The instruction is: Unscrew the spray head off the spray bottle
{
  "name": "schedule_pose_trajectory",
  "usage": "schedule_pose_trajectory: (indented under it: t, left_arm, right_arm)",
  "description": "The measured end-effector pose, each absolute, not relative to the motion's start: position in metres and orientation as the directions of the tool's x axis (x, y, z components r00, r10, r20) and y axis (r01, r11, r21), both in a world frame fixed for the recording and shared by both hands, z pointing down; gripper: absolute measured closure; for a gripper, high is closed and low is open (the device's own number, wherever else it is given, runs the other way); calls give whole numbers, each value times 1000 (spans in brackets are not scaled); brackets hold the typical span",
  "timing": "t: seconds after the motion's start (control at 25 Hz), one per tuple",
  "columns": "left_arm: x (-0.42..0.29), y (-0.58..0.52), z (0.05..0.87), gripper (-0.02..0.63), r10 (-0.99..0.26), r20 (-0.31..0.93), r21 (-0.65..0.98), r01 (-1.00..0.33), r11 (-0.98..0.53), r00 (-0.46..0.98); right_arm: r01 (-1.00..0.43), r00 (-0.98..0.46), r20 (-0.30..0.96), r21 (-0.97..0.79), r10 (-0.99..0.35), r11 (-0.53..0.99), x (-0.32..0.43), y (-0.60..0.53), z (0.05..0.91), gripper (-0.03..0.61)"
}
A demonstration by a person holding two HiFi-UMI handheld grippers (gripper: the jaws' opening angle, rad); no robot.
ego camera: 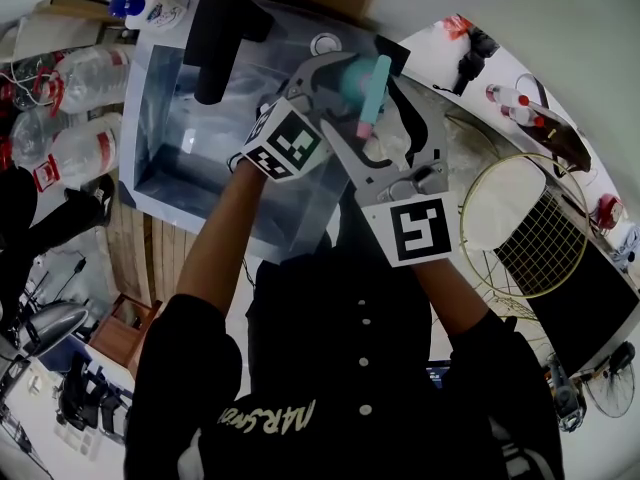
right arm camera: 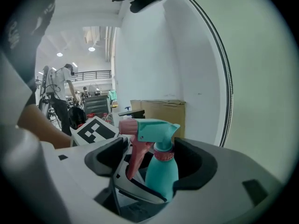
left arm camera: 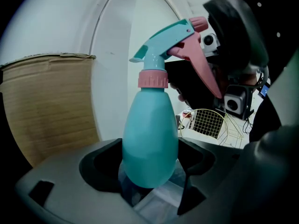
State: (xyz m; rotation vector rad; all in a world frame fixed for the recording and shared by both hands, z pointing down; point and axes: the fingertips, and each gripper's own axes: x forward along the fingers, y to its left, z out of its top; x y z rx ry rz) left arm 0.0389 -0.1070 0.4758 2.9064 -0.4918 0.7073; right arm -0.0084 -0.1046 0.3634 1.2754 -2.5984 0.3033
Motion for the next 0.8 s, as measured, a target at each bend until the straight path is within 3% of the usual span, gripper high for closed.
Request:
schedule_pose_trajectory:
  t: [0.48,0.64,0.8]
  left_arm:
    - [39,-107,476,230,-284,466,33,-337,-941,838]
    - [39,-108,476,230,-284,466,34,-337,-941,838]
    - [39,-108,477,230,-278,469,31,-331,-943,838]
  right_arm:
    - [-637,-739,251,39,-625,770,-18,-112,369,235]
    - [-526,-808,256,96,-531,845,-18,-110,375,282]
    - [-395,-876,249,120,-413,911,-13,-111,376,369]
